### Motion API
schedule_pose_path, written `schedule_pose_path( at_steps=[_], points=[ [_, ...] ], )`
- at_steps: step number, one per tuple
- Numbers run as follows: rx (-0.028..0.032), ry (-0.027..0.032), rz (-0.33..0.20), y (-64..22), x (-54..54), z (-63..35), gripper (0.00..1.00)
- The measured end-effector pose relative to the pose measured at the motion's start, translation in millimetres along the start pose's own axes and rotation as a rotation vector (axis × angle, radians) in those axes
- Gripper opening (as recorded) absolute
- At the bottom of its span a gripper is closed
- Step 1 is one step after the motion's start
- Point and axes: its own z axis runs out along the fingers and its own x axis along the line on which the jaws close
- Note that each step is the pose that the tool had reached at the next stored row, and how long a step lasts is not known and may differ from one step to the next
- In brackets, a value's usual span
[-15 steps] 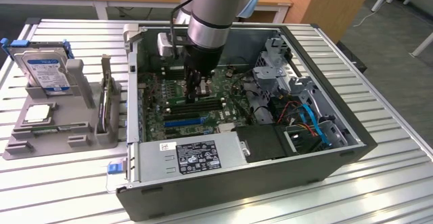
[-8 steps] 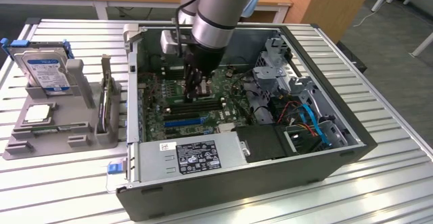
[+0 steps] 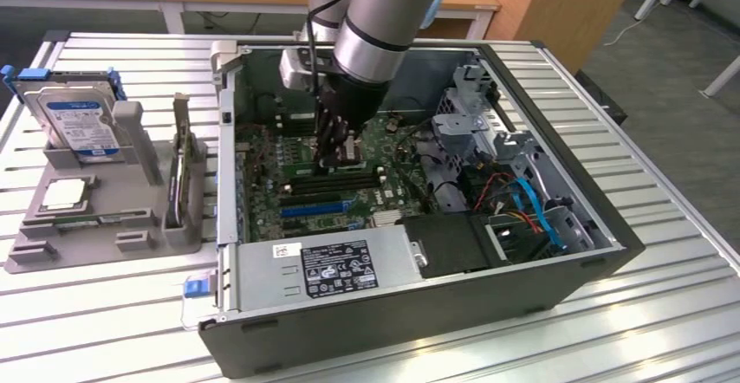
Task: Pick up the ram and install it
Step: 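Insert the ram into the slot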
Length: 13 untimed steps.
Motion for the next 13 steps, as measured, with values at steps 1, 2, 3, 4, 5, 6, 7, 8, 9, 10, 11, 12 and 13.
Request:
schedule_pose_path(
  at_steps=[1,2,3,4,5,6,7,8,9,10,11,12,13],
  points=[
    [0.0000,0.0000,-0.001,-0.7,0.1,-0.1,0.14],
    [0.0000,-0.0002,-0.002,-1.9,0.1,-0.4,0.14],
    [0.0001,0.0001,-0.003,-3.1,0.2,-0.7,0.14],
    [0.0000,0.0004,-0.005,-4.0,0.3,-0.9,0.14],
    [0.0000,0.0008,-0.007,-4.7,0.3,-1.1,0.14],
    [-0.0001,0.0010,-0.007,-5.2,0.3,-1.2,0.14],
    [0.0000,0.0011,-0.008,-6.0,0.4,-1.2,0.14],
    [-0.0001,0.0013,-0.009,-6.9,0.5,-1.4,0.14],
    [-0.0001,0.0014,-0.009,-7.9,0.5,-1.5,0.14],
    [-0.0001,0.0015,-0.009,-8.8,0.6,-1.7,0.14],
    [-0.0001,0.0016,-0.009,-9.5,0.7,-1.8,0.14],
    [-0.0001,0.0016,-0.009,-10.1,0.8,-1.8,0.14],
    [-0.0001,0.0016,-0.009,-10.7,0.8,-1.9,0.14]
  ],
)
